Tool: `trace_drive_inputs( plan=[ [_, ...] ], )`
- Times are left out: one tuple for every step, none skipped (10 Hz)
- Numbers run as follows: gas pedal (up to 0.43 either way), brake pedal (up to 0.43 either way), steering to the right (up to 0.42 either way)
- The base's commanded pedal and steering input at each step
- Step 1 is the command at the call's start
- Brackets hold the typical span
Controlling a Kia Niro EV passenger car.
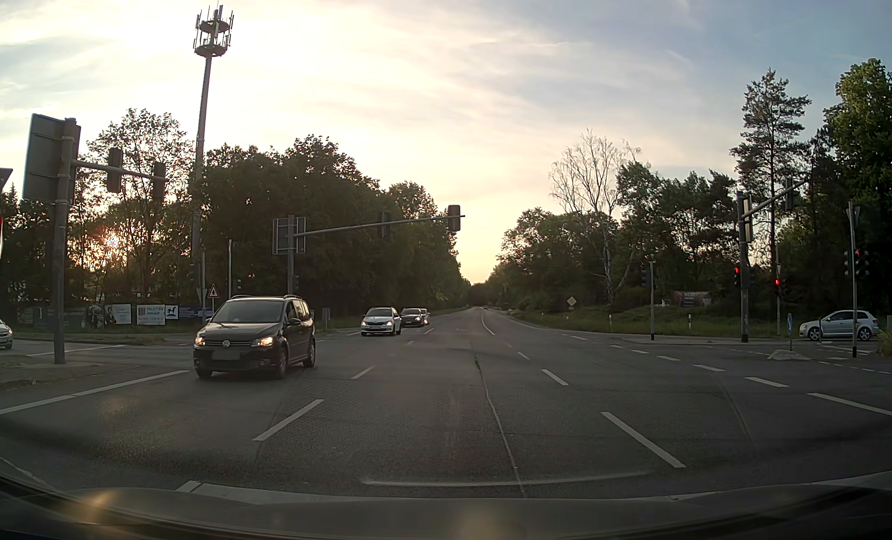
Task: Follow the waypoints while adhering to traffic rules and regulations
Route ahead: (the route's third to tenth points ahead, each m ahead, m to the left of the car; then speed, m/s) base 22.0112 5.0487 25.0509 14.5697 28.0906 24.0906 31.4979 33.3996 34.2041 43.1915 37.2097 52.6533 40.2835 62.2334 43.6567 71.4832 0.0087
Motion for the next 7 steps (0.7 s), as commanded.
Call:
trace_drive_inputs(
  plan=[
    [0.000, 0.384, 0.001],
    [0.000, 0.384, 0.002],
    [0.000, 0.384, 0.001],
    [0.000, 0.384, 0.002],
    [0.000, 0.384, 0.002],
    [0.000, 0.384, 0.001],
    [0.000, 0.384, 0.001]
  ],
)
